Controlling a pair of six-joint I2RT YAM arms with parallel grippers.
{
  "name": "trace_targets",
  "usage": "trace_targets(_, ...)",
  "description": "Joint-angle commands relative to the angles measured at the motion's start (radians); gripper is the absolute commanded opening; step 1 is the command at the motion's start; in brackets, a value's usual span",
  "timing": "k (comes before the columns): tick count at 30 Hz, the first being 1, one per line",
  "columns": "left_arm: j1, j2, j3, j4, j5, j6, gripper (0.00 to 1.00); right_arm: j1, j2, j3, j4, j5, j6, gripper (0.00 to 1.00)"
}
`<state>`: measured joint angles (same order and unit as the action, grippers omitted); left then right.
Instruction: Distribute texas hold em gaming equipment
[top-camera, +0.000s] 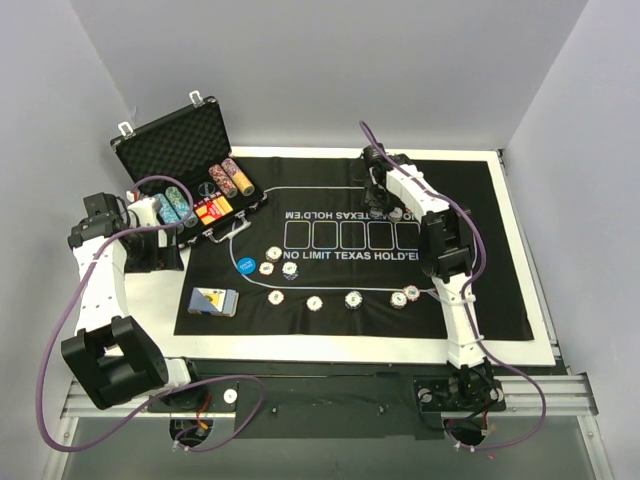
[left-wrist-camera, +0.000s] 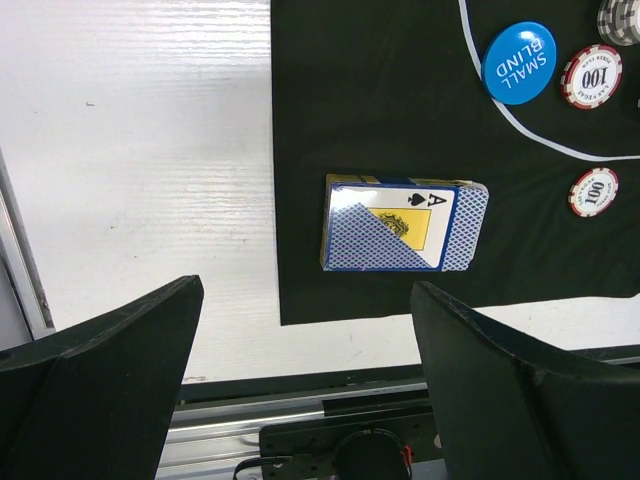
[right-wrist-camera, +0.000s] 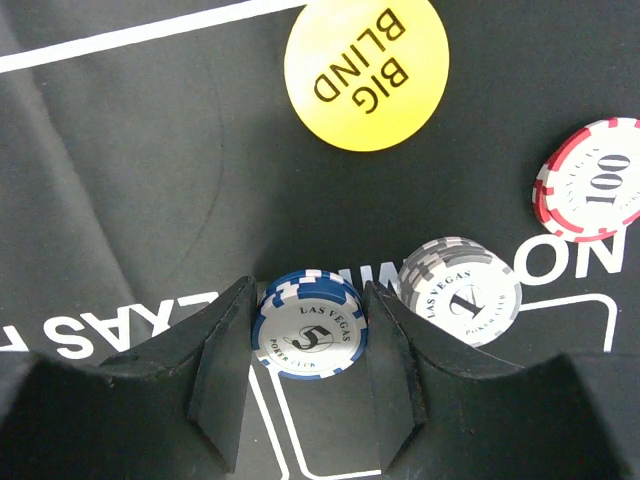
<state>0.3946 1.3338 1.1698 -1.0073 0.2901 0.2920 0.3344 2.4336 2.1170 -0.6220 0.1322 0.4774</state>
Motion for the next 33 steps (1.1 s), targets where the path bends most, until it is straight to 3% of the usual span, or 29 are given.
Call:
trace_targets(1, 0.009, -0.031, -0.002, -0.004, 0.015, 0.019, 0.97, -0.011, 0.004, 0.035, -0.038, 0.041, 0.003, 0.35)
trace_targets(10, 0.009, -0.041, 0.008, -0.016, 0.024, 0.024, 0.97, -0.024, -0.010, 0.038, -0.035, 0.024, 0.004, 0.63)
trace_targets(19, 0.007, -0.045, 0.007, -0.014, 0.035, 0.018, 0.97, 0.044, -0.241, -0.123, 0.013, 0.049, -0.026, 0.64)
trace_targets(25, 0.007, -0.047, 0.004, -0.007, 0.050, 0.009, 0.97, 0.190, -0.476, -0.394, 0.076, 0.066, -0.036, 0.67)
trace_targets(33, 0.009, -0.062, -0.013, -0.005, 0.053, 0.012, 0.97, 0.448, -0.702, -0.891, 0.182, 0.104, 0.066, 0.68)
